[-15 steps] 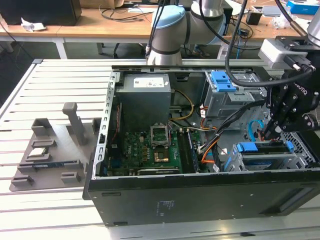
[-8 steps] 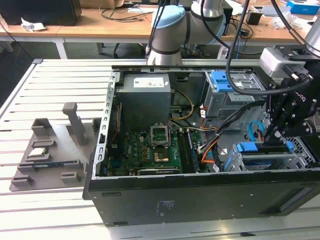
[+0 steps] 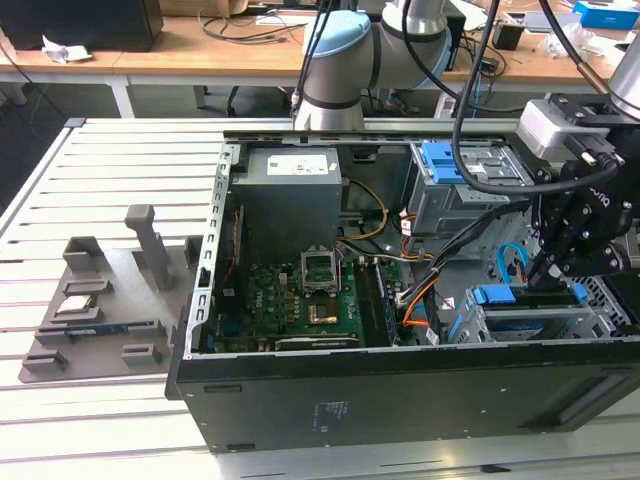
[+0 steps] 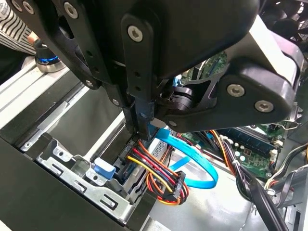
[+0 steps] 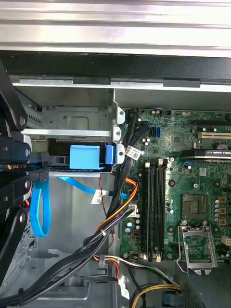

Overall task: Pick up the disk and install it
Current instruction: 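Insert the second disk wire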

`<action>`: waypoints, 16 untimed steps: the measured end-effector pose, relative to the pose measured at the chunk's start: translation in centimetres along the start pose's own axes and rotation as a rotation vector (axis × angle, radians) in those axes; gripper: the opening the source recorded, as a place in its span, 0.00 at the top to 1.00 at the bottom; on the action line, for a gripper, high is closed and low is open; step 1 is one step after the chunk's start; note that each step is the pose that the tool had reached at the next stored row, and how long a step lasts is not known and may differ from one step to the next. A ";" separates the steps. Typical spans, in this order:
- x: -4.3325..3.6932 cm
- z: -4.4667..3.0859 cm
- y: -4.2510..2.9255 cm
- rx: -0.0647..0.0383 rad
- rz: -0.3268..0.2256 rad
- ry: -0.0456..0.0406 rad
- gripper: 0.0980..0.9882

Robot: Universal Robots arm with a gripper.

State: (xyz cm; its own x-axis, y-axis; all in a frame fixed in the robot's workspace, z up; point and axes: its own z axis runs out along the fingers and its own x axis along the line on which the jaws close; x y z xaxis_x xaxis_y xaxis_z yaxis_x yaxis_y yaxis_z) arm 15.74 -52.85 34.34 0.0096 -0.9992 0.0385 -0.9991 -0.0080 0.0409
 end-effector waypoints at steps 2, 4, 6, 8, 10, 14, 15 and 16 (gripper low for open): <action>0.13 0.02 0.10 0.000 0.000 -0.0002 0.93; 0.16 0.03 0.17 0.000 0.000 0.0001 0.93; 0.16 0.04 0.17 0.000 0.000 0.0002 0.93; 0.17 0.03 0.02 0.000 0.000 0.0002 0.93; 0.17 0.02 -0.18 0.000 0.000 -0.0001 0.93; 0.16 0.07 -0.10 0.000 -0.001 -0.0035 0.93; 0.16 0.08 0.01 0.000 -0.001 -0.0051 0.93; 0.16 0.09 0.12 0.000 -0.001 -0.0066 0.93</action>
State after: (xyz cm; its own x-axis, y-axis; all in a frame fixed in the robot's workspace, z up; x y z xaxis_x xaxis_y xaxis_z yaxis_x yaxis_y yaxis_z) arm 15.61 -53.01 34.25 0.0100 -0.9994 0.0319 -0.9991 -0.0086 0.0409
